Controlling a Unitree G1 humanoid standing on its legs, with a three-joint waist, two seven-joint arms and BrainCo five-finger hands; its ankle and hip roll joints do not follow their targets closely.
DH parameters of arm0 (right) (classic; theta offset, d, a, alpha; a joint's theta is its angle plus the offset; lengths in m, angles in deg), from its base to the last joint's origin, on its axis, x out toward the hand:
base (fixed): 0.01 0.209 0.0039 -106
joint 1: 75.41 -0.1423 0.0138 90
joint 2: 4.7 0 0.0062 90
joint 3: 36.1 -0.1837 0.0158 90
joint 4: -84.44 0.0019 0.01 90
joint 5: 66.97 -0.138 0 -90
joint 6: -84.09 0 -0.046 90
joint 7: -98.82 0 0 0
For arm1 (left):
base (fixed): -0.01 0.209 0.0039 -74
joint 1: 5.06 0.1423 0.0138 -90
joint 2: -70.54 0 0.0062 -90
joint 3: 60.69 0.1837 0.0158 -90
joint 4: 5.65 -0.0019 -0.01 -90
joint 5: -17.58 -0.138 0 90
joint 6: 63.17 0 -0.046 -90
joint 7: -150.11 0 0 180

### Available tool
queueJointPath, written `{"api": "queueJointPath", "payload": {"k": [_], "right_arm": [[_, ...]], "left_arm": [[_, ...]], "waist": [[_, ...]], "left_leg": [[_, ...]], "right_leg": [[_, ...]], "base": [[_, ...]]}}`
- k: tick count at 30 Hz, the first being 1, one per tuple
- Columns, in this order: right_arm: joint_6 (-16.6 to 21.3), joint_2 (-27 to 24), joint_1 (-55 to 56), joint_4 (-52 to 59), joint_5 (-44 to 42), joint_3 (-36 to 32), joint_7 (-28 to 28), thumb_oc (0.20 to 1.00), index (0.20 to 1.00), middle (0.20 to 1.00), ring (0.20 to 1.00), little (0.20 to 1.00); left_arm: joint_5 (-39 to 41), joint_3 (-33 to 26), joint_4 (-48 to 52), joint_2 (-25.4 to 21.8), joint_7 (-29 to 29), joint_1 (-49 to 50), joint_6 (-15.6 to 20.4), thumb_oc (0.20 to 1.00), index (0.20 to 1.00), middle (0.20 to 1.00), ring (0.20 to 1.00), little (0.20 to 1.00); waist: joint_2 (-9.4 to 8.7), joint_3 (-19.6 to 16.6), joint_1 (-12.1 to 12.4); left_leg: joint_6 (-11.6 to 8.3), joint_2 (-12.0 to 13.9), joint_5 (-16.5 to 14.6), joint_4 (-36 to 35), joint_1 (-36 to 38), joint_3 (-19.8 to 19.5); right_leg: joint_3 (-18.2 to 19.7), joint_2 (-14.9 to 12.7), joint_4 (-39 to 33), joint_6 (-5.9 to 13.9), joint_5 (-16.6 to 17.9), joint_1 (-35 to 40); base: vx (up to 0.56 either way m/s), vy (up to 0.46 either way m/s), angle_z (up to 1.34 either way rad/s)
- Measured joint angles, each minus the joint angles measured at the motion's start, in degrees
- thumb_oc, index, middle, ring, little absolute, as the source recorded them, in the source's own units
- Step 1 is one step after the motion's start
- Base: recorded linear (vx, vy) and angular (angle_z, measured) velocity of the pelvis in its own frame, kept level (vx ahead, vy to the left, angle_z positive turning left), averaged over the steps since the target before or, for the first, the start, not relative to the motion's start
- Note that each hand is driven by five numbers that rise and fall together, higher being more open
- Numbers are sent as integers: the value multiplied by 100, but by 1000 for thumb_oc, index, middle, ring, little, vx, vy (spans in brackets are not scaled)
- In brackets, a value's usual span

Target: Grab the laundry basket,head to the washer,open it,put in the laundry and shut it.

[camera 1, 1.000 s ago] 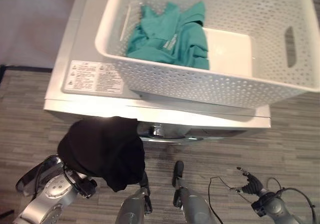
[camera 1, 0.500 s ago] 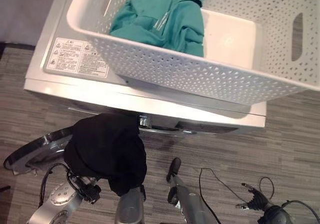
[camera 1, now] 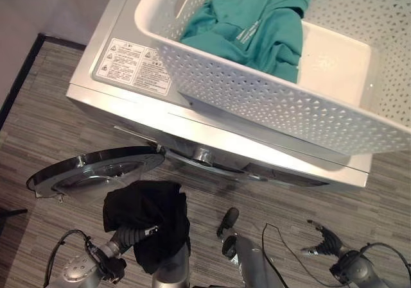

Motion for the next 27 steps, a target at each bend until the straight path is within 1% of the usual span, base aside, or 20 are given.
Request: {"api": "queueJointPath", "payload": {"k": [1, 2, 3, 4, 5, 6, 8, 9, 11, 12, 14, 16, 17, 18, 19, 20, 22, 24, 25, 27], "right_arm": [[4, 1, -15, 80, -67, 22, -13, 1000, 1000, 1000, 1000, 1000], [22, 0, -94, 98, -155, 38, -11, 1000, 1000, 1000, 1000, 1000], [7, 140, -257, 31, -245, 67, -11, 1000, 1000, 1000, 1000, 1000], [-4, 199, -316, -4, -258, 133, -18, 1000, 1000, 1000, 1000, 1000], [5, 359, -338, 0, -319, 152, -86, 1000, 1000, 1000, 1000, 1000], [-5, 579, -378, -9, -431, 148, -149, 1000, 1000, 1000, 1000, 1000], [-40, 756, -432, -117, -439, 130, -209, 1000, 1000, 1000, 1000, 1000], [-77, 923, -450, -133, -454, 134, -256, 1000, 1000, 1000, 1000, 1000], [-121, 1038, -428, -70, -475, 142, -278, 1000, 1000, 1000, 1000, 1000], [-124, 1105, -389, -120, -490, 114, -368, 1000, 1000, 1000, 1000, 1000], [-148, 1271, -366, -219, -523, 108, -477, 1000, 1000, 1000, 1000, 1000], [-175, 1295, -393, -138, -593, 111, -539, 1000, 1000, 1000, 1000, 1000], [-140, 1278, -460, 33, -648, 40, -646, 1000, 1000, 1000, 1000, 1000], [-125, 1230, -521, 156, -649, 46, -711, 1000, 1000, 1000, 1000, 1000], [-104, 1208, -620, 184, -647, 44, -750, 1000, 1000, 1000, 1000, 1000], [-99, 1212, -815, 248, -654, 153, -799, 1000, 1000, 1000, 1000, 1000], [-66, 1223, -882, 308, -653, 183, -878, 1000, 1000, 1000, 1000, 1000], [-39, 1250, -938, 374, -670, 260, -998, 1000, 1000, 1000, 1000, 1000], [-36, 1241, -969, 332, -732, 322, -1088, 1000, 1000, 1000, 1000, 1000], [7, 1231, -1032, 414, -760, 329, -1224, 1000, 1000, 1000, 1000, 1000]], "left_arm": [[-100, 101, -45, 27, -44, -85, 5, 200, 200, 200, 200, 200], [-210, 228, -85, 44, -95, -271, 2, 200, 200, 200, 200, 200], [-412, 322, -112, 177, -237, -600, -7, 200, 200, 200, 200, 200], [-428, 337, -122, 206, -275, -776, -5, 200, 200, 200, 200, 200], [-431, 372, -128, 350, -417, -955, 3, 200, 200, 200, 200, 200], [-439, 385, -245, 667, -571, -1582, 24, 200, 200, 200, 200, 200], [-446, 294, -716, 1147, -721, -2009, 60, 200, 200, 200, 200, 200], [-449, 117, -1316, 1683, -1021, -2347, 54, 200, 200, 200, 200, 200], [-468, -219, -1578, 2063, -1366, -2463, 55, 200, 200, 200, 200, 200], [-556, -373, -1673, 2294, -1624, -2534, 113, 200, 200, 200, 200, 200], [-575, -711, -2023, 2790, -2065, -2784, 271, 200, 200, 200, 200, 200], [-588, -695, -2160, 2877, -2380, -3115, 306, 200, 200, 200, 200, 200], [-590, -774, -2487, 3055, -2701, -3580, 402, 200, 200, 200, 200, 200], [-584, -836, -2786, 3095, -2900, -3842, 487, 200, 200, 200, 200, 200], [-580, -855, -2956, 3142, -3018, -4096, 501, 200, 200, 200, 200, 200], [-583, -889, -3323, 3159, -3318, -4631, 547, 200, 200, 200, 200, 200], [-580, -938, -3666, 3165, -3527, -5070, 566, 200, 200, 200, 200, 200], [-576, -971, -3834, 3224, -3822, -5560, 649, 200, 200, 200, 200, 200], [-571, -1034, -4050, 3256, -3991, -5835, 716, 200, 200, 200, 200, 200], [-548, -1106, -4301, 3260, -4308, -6494, 783, 200, 200, 200, 200, 200]], "waist": [[-24, -18, -17], [-64, -7, -15], [-179, 22, -50], [-245, 54, -110], [-371, 107, -238], [-583, 234, -326], [-653, 276, -447], [-703, 305, -567], [-779, 348, -646], [-762, 396, -697], [-742, 464, -665], [-772, 484, -710], [-864, 531, -725], [-862, 536, -695], [-890, 588, -737], [-953, 628, -966], [-1024, 681, -1005], [-1143, 749, -1218], [-1148, 749, -1250], [-1179, 752, -1431]], "left_leg": [[7, -24, -6, 111, -168, -6], [22, -50, -17, 186, -354, -20], [28, -65, -19, 370, -687, -53], [30, -55, -20, 409, -749, -91], [77, -51, -67, 663, -915, -85], [96, -43, -320, 1333, -1520, -76], [163, -15, -427, 1632, -1870, -68], [176, 26, -469, 1773, -2063, -21], [129, 63, -503, 1834, -2176, 46], [133, 64, -506, 1907, -2244, 51], [137, 66, -531, 2015, -2396, 48], [182, 66, -560, 2188, -2652, 68], [283, 107, -694, 2504, -2989, 207], [331, 123, -768, 2687, -3175, 250], [256, 160, -822, 2800, -3272, 261], [239, 202, -938, 3125, -3571, 283], [216, 267, -1074, 3380, -3782, 325], [228, 299, -1161, 3641, -3950, 356], [253, 313, -1225, 3776, -4067, 358], [342, 405, -1411, 4111, -4381, 474]], "right_leg": [[33, -79, 269, 37, -107, -218], [36, -167, 521, -49, -200, -451], [66, -265, 870, -101, -302, -836], [66, -277, 983, -97, -327, -913], [176, -299, 1197, -53, -409, -1063], [348, -410, 1649, -175, -601, -1593], [383, -428, 1820, -163, -622, -1881], [431, -411, 1878, -163, -626, -2060], [514, -403, 1954, -183, -611, -2235], [521, -403, 1977, -187, -604, -2274], [541, -414, 2054, -192, -607, -2419], [608, -419, 2163, -209, -582, -2677], [768, -412, 2341, -243, -560, -3053], [830, -423, 2453, -255, -561, -3235], [852, -421, 2515, -259, -563, -3333], [933, -413, 2690, -256, -574, -3602], [980, -415, 2846, -268, -598, -3793], [1052, -405, 2958, -270, -599, -3958], [1063, -405, 3034, -270, -600, -4047], [1221, -349, 3164, -247, -586, -4369]], "base": [[-148, -47, 11], [-116, -31, 17], [-126, -30, 17], [-111, -20, 14], [-108, 10, 2], [-60, 40, -3], [-32, 42, -11], [-22, 18, -18], [-35, 9, -22], [-26, 8, -8], [-31, 32, -1], [-45, 39, -14], [-28, 27, -31], [3, 6, -42], [10, 18, -32], [1, 22, -26], [3, 29, -24], [9, 39, -16], [19, 57, -22], [22, 68, -35]]}}
